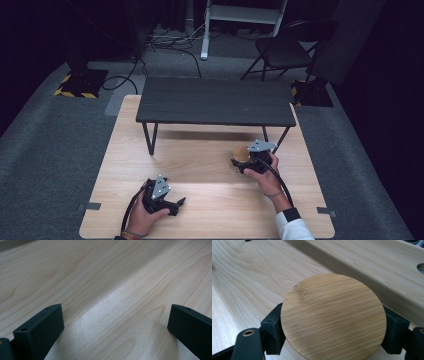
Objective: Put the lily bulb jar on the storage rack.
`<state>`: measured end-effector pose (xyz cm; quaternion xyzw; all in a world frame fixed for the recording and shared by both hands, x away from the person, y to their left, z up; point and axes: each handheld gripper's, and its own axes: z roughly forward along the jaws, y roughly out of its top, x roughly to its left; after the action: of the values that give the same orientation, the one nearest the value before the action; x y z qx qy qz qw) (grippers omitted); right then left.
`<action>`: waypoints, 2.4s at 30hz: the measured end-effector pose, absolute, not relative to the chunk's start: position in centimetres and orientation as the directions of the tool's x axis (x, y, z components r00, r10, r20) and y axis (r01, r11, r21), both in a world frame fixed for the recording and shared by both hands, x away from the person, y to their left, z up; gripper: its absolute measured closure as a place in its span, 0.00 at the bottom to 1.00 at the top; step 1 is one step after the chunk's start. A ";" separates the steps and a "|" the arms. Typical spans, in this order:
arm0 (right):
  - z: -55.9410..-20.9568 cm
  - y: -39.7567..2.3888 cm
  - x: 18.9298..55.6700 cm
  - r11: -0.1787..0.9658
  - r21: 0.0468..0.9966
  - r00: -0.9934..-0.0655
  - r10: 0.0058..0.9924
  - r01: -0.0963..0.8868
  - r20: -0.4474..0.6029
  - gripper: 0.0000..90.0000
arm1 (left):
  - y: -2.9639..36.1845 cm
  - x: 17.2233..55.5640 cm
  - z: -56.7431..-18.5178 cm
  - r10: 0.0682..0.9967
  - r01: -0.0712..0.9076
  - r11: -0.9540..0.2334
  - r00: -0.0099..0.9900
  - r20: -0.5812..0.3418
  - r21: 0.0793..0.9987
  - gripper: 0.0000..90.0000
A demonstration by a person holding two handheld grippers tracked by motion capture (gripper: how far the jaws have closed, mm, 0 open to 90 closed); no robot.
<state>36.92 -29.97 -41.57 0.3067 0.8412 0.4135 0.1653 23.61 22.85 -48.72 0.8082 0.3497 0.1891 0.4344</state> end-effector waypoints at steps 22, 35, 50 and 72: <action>-30.3 -28.1 34.2 0.542 0.779 -0.805 0.587 0.314 -0.084 0.26 | 22.8 23.6 -48.7 0.730 0.401 -0.378 0.684 0.002 0.834 0.01; -24.5 -26.5 36.6 0.539 0.794 -0.829 0.553 0.279 -0.084 0.26 | 22.8 23.6 -48.7 0.729 0.402 -0.379 0.684 0.002 0.834 0.01; -20.6 -26.0 38.3 0.491 0.834 -0.837 0.543 0.250 -0.070 0.26 | 22.8 23.6 -48.7 0.730 0.402 -0.379 0.684 0.002 0.834 0.01; -21.7 -24.4 41.3 0.432 0.853 -0.745 0.662 0.294 -0.078 0.26 | 22.8 23.6 -48.7 0.730 0.401 -0.378 0.683 0.002 0.834 0.01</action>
<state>41.32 -24.39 -21.72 0.2914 0.8206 0.4464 0.2060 23.65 22.82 -48.71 0.8082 0.3501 0.1892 0.4342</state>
